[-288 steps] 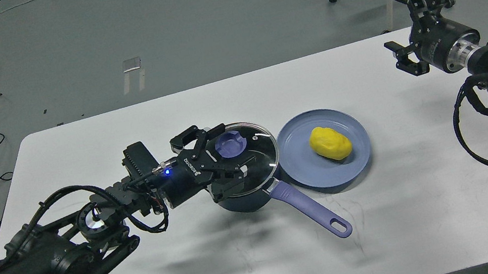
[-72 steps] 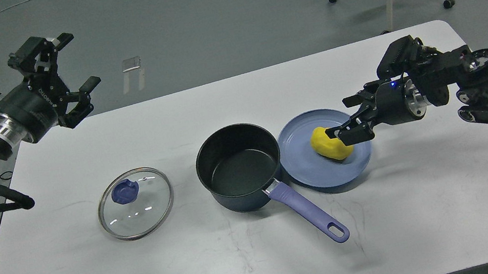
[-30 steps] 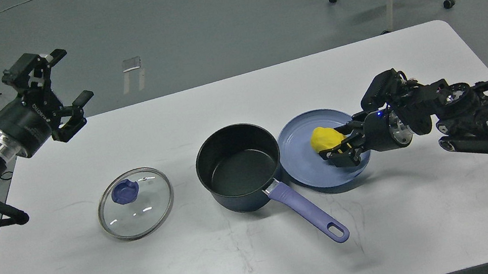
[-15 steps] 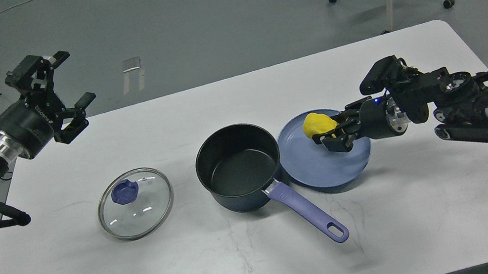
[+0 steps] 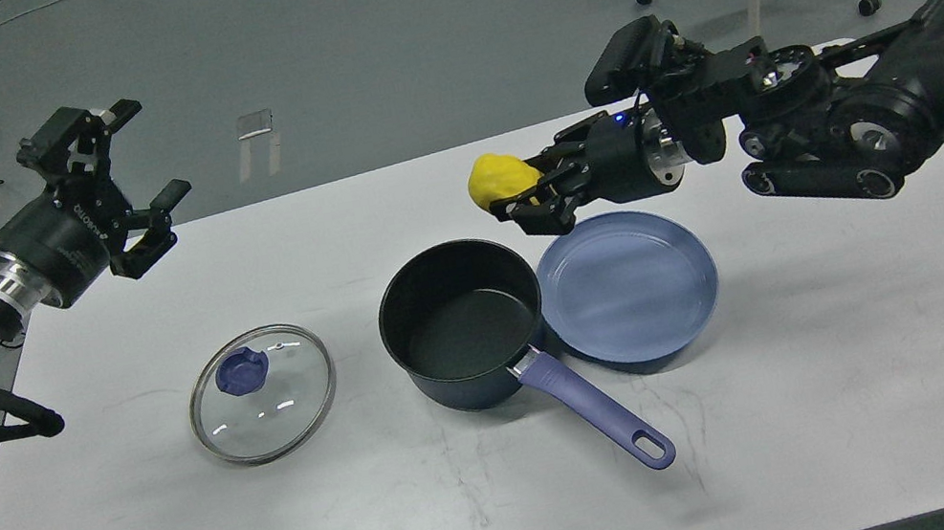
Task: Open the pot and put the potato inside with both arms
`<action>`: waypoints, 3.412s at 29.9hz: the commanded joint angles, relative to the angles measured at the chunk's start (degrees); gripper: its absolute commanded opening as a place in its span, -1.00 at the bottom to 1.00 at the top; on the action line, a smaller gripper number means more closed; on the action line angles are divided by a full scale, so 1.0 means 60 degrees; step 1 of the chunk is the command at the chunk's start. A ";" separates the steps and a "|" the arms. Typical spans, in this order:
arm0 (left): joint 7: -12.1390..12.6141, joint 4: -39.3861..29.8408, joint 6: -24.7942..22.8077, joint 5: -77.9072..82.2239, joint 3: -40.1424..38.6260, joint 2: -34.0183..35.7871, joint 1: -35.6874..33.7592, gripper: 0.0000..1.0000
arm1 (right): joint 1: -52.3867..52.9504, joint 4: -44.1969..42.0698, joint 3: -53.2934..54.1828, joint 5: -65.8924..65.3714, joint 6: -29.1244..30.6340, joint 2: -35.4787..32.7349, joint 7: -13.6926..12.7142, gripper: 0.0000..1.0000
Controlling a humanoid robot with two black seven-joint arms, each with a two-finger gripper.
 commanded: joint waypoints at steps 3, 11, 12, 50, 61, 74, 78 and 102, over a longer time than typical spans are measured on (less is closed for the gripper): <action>-0.0016 0.0003 0.0000 -0.0014 -0.0009 0.0063 -0.0014 0.96 | 0.0010 -0.0532 -0.0556 0.0453 0.0018 0.1301 0.0001 -0.87; -0.0016 -0.0011 0.0000 -0.0014 -0.0039 0.0107 -0.0014 0.96 | -0.0386 -0.1484 -0.0644 0.0585 0.0018 0.1595 0.0001 -0.81; -0.0016 -0.0011 0.0000 -0.0014 -0.0039 0.0136 -0.0014 0.96 | -0.0473 -0.1557 -0.0644 0.0614 0.0018 0.1595 0.0001 -0.76; -0.0031 0.0018 0.0000 0.0001 -0.0009 0.0210 0.0074 0.96 | -0.0650 -0.1236 -0.0527 0.2987 -0.0070 0.1595 0.0016 0.82; -0.0016 0.0032 0.0000 -0.0014 -0.0009 0.0210 0.0161 0.96 | -0.0606 -0.1206 -0.0206 0.3250 -0.0143 0.1595 0.0016 0.85; -0.0016 0.0047 0.0000 -0.0028 -0.0141 0.0210 0.0089 0.96 | -0.0503 -0.1939 0.2459 0.3528 -0.0129 0.1595 -0.0057 0.98; -0.0031 0.0047 0.0000 -0.0028 -0.0170 0.0195 0.0059 0.96 | -0.0722 -0.1866 0.3559 0.5312 -0.0055 0.1595 -0.0072 0.98; -0.0075 0.0720 0.0111 -0.1185 -0.1181 -0.2118 0.0454 0.96 | -0.4530 -0.0783 0.8978 1.0721 0.4119 -0.3003 -0.1227 1.00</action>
